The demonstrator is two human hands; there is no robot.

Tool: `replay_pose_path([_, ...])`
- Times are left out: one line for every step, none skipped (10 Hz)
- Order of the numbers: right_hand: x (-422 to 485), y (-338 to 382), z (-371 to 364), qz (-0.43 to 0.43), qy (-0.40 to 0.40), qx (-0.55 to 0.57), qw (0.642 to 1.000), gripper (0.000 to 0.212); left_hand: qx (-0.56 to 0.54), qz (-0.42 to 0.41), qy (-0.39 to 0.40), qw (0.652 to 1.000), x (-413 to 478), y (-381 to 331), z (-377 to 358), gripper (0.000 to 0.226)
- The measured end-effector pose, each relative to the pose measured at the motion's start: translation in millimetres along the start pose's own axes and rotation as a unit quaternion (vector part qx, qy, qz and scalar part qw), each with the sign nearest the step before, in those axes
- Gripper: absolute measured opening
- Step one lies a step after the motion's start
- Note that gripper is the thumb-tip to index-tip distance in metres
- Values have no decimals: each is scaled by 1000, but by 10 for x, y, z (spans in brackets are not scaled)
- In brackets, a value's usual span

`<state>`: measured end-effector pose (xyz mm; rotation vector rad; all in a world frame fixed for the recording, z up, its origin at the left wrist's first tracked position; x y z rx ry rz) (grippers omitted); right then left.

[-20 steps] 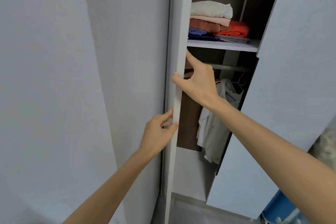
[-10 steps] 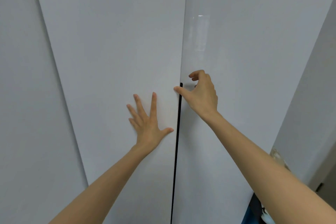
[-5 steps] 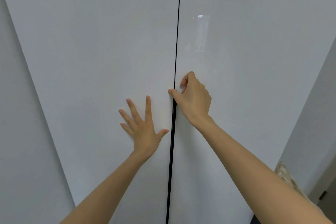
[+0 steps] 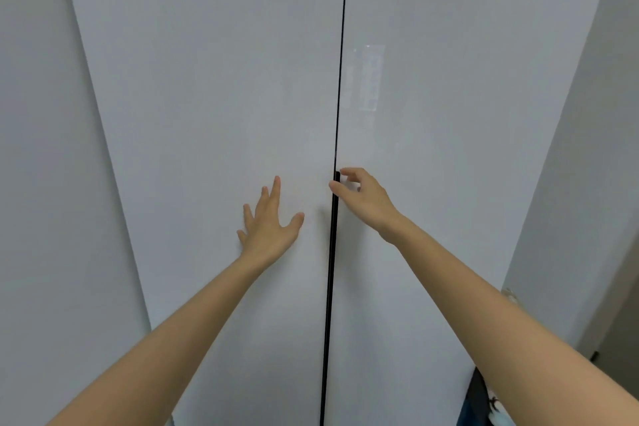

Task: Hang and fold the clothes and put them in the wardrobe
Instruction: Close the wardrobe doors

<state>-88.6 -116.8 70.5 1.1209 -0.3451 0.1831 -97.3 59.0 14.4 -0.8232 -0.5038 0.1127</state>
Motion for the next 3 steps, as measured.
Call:
replay_pose_path([-377, 202, 161, -51, 8, 37, 998, 50, -127, 40, 54, 990, -191, -163, 453, 66])
replay_pose_path([-773, 463, 289, -103, -11, 106, 989, 54, -247, 99, 143, 953, -469, -278, 882, 70])
replay_pose_path([-1109, 729, 417, -100, -44, 191, 976, 56, -360, 113, 144, 915, -648, -367, 1307, 81])
Point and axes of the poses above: each hand's wrist, its own x-axis towards the middle knuckle, its own z-axis out of the back of the hand, y = z × x, the point moved 1 cm from there along x, towards the middle knuckle, and after that the axes turned 9 degrees about -y, right-handed, at the moved point
